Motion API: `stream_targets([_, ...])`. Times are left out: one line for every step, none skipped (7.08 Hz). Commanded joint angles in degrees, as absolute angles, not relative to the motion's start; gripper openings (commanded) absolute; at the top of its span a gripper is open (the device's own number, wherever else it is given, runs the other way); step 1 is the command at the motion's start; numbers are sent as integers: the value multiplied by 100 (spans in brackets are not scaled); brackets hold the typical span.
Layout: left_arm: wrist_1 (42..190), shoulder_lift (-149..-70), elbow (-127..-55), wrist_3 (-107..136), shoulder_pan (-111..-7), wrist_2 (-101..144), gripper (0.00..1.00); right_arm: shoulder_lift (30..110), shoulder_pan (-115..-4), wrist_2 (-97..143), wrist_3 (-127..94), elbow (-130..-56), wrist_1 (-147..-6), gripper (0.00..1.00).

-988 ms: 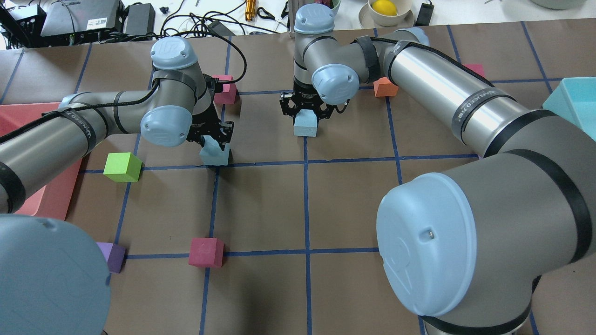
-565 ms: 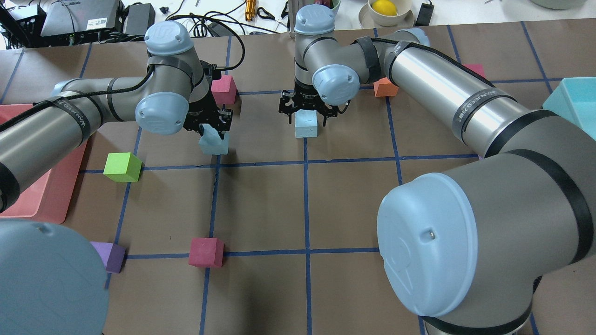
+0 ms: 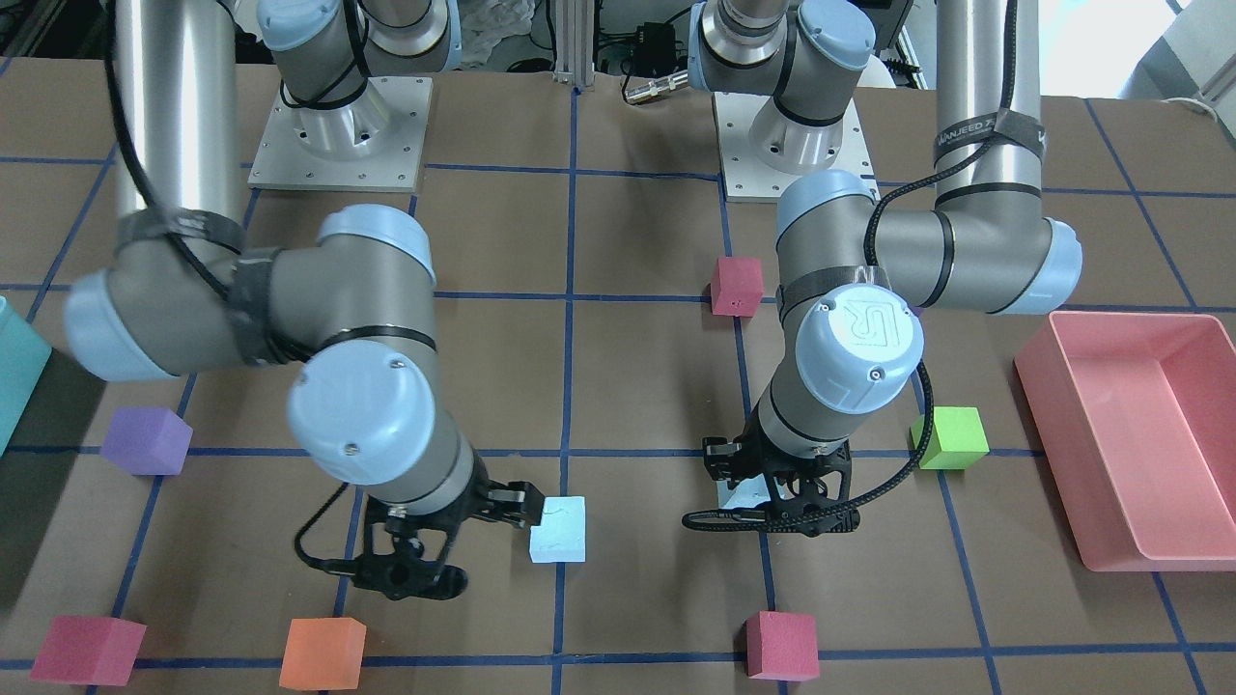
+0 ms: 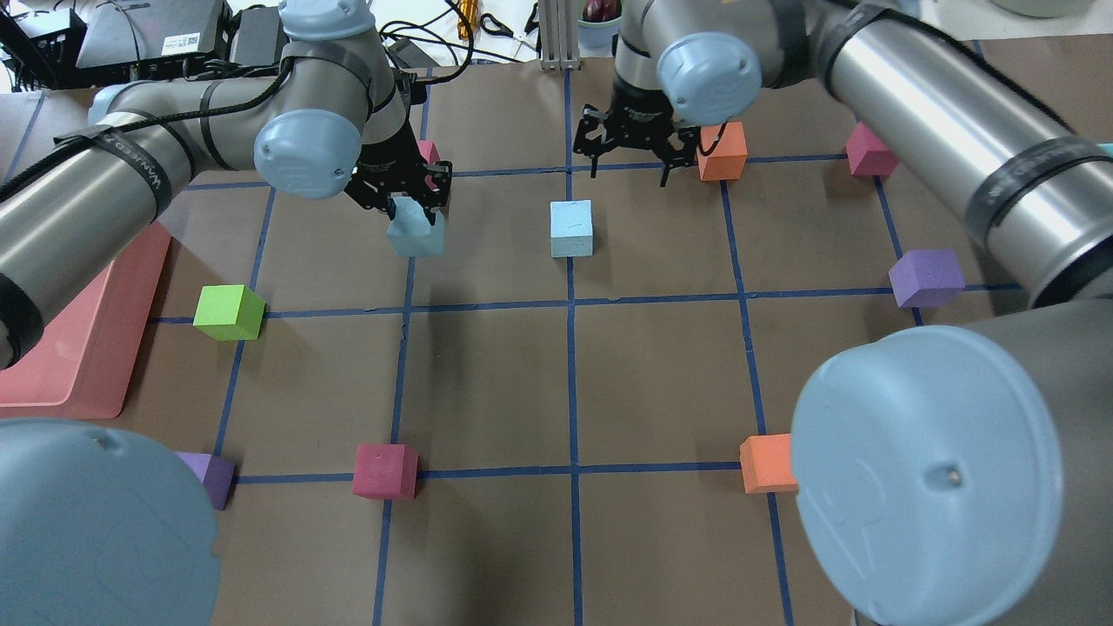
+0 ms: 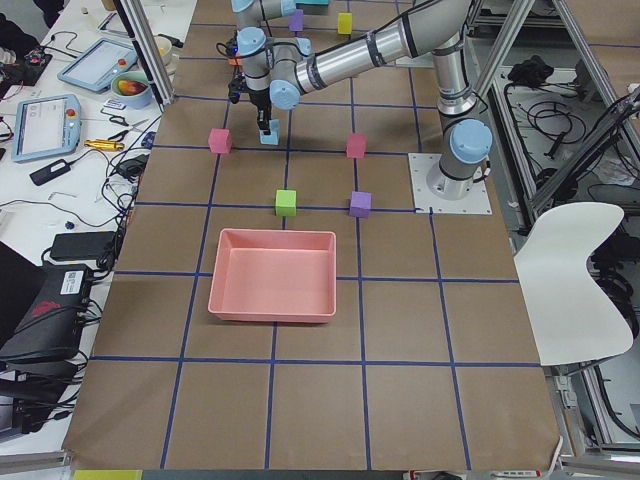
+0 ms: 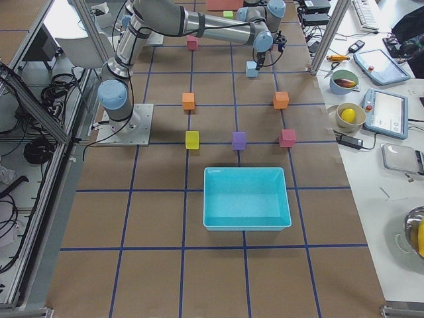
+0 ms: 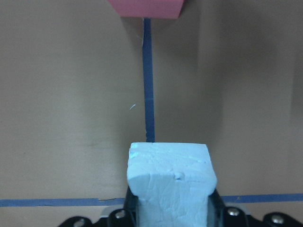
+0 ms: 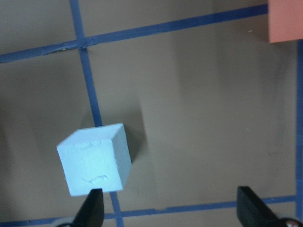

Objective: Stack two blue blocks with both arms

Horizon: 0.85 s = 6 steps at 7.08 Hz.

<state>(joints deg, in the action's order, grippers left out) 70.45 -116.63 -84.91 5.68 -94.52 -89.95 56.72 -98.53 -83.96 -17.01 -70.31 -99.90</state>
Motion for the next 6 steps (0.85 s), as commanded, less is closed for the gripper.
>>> stream_targets([7513, -11864, -7781, 1341, -9763, -8737, 0, 6666, -9231, -8411, -874, -7101, -8969, 100])
stream_targets([7506, -12048, -7474, 1954, -9982, -8510, 0, 7141, -8907, -8411, -757, -7119, -8382, 100])
stream_targets([7506, -12250, -7157, 2169, -10150, -8499, 0, 7380, -8721, -8446, -712, -7137, -8028, 100])
stream_targets([7506, -12452, -6928, 2371, -10421, -8569, 0, 7409, -8719, -8777, -538, -7145, -7998, 100])
stream_targets([7506, -12550, -6804, 2469, -10607, -8595, 0, 7531, -8788, -9015, -641, -7128, -8007, 100])
stream_targets([7506, -12655, -6759, 2635, -10695, -8622, 0, 7750, -8798, -8983, -746, -7180, -7989, 100])
